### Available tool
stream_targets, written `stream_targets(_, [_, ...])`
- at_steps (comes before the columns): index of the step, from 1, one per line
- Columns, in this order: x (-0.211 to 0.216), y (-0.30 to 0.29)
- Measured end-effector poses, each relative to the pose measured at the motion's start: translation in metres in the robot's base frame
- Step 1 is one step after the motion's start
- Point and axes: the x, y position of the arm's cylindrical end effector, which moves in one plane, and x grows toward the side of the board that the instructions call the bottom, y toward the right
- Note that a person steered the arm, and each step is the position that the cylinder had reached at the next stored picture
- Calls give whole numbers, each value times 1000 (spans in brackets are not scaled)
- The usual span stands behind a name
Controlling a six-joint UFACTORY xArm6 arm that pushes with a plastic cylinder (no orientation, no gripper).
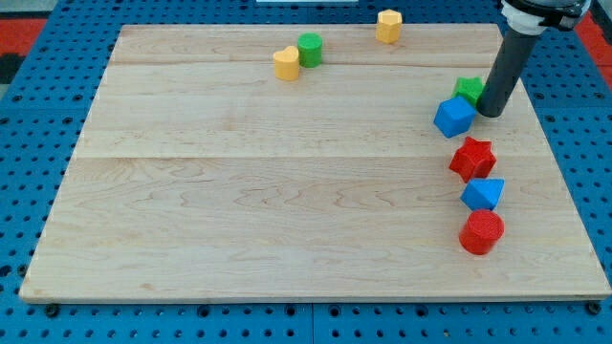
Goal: Move the green star above the blue cube
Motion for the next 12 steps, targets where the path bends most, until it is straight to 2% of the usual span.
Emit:
stream_targets(2, [0,-10])
stream_targets(5, [-23,-13])
stream_targets(7, [18,-20])
stream_targets(8, [17,14])
stream_targets(9, [-21,55])
stream_targets(10, [-46,35])
stream_targets(12, [-48,-33])
